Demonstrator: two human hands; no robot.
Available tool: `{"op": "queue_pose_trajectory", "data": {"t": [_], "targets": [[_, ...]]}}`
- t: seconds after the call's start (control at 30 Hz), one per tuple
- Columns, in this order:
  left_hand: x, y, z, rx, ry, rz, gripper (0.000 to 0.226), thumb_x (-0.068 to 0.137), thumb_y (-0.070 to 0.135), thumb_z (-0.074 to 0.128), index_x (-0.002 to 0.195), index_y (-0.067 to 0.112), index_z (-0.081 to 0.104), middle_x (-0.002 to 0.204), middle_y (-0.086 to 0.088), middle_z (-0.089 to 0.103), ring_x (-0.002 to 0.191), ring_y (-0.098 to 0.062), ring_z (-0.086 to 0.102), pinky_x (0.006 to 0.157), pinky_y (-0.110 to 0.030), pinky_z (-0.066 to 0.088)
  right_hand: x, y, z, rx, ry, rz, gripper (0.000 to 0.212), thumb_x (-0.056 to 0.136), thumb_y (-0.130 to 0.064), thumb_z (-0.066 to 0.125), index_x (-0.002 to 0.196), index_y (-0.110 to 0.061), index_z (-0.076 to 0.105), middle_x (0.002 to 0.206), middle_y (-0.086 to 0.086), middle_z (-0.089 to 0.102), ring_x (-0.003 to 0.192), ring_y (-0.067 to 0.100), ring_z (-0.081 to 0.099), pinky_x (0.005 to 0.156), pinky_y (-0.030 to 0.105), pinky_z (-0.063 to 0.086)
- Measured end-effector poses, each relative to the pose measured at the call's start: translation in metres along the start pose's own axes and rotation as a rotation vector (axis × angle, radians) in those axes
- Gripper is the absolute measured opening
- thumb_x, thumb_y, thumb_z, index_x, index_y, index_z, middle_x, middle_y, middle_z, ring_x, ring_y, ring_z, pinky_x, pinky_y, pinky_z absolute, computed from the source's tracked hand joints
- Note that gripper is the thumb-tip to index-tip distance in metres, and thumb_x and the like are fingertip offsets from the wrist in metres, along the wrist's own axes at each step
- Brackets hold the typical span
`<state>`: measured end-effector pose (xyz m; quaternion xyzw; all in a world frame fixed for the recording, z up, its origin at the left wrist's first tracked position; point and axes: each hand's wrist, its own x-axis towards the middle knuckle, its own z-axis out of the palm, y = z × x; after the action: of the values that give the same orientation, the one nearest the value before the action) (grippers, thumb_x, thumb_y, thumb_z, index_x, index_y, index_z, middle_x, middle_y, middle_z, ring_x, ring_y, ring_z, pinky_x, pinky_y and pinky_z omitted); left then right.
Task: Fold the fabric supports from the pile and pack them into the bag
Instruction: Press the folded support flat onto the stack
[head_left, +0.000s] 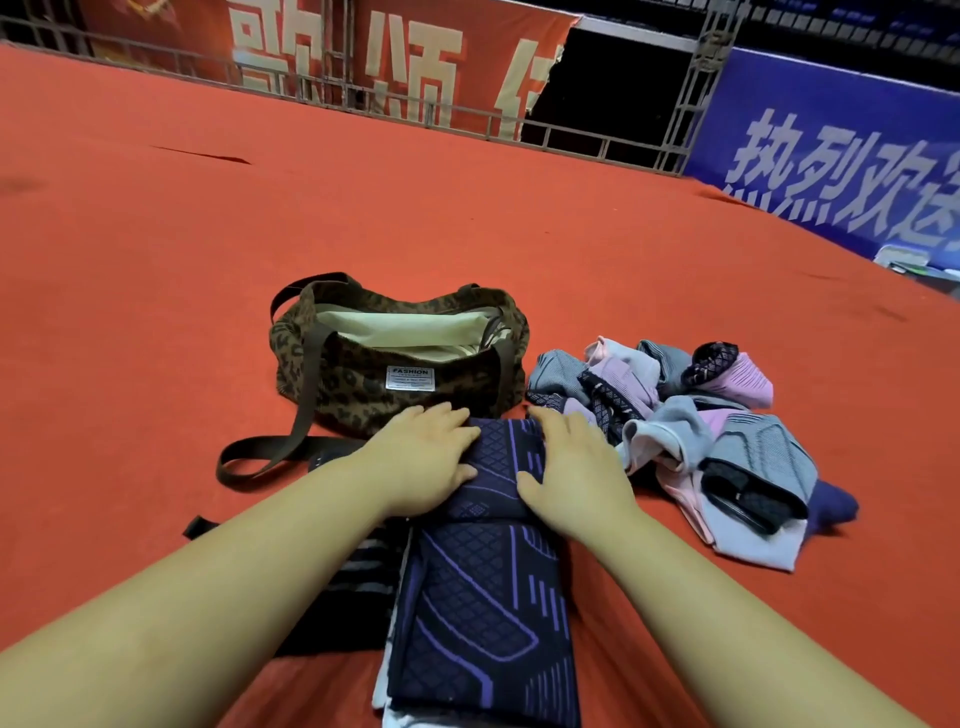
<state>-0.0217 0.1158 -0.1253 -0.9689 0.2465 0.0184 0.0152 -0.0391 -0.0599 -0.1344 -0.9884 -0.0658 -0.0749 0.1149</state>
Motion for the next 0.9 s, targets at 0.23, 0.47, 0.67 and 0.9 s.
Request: {"op": "queue_pose_trajectory", "data": {"t": [0.23, 0.47, 0.67, 0.9], "targets": [[-0.013, -0.009, 0.020, -0.172, -0.212, -0.014, 0.065, 0.098, 0.054, 0.018, 0.151, 0.026, -0.007, 0.158, 0.005, -0.014, 0.145, -0.011, -0.014, 0.118, -0.035, -0.002, 0.001, 0.009, 0.011, -0.083, -0.376, -0.218, 0.052, 0.104, -0.031, 0.022, 0.152, -0.027, 0.003, 0.159, -0.003, -0.007, 0.146, 0.016, -0.008, 0.118, 0.037, -0.001], [-0.005, -0.005, 0.009, -0.105, -0.313, -0.026, 0.067, 0.098, 0.056, 0.020, 0.151, 0.026, -0.006, 0.159, 0.003, -0.012, 0.146, -0.014, -0.010, 0.118, -0.038, -0.003, -0.002, 0.017, 0.013, 0.051, -0.330, -0.179, 0.054, 0.102, -0.038, 0.029, 0.151, -0.027, 0.009, 0.159, -0.002, -0.003, 0.146, 0.015, -0.003, 0.119, 0.034, 0.001], [0.014, 0.050, -0.035, -0.130, -0.189, -0.051, 0.049, 0.101, 0.028, 0.035, 0.147, 0.012, 0.027, 0.153, -0.011, 0.030, 0.140, -0.023, 0.027, 0.115, -0.035, 0.009, -0.040, 0.072, 0.006, 0.244, 0.080, 0.003, 0.049, 0.093, -0.033, 0.054, 0.139, -0.019, 0.043, 0.145, 0.000, 0.043, 0.134, 0.017, 0.038, 0.110, 0.027, 0.024], [0.059, 0.167, -0.020, -0.407, -0.075, 0.086, 0.040, 0.094, 0.023, 0.045, 0.134, 0.022, 0.051, 0.136, -0.008, 0.053, 0.124, -0.027, 0.048, 0.099, -0.033, 0.041, -0.080, 0.160, 0.001, 0.180, 0.479, 0.251, 0.039, 0.073, -0.032, 0.051, 0.104, -0.013, 0.065, 0.103, 0.005, 0.065, 0.095, 0.031, 0.062, 0.088, 0.035, 0.041]]}}
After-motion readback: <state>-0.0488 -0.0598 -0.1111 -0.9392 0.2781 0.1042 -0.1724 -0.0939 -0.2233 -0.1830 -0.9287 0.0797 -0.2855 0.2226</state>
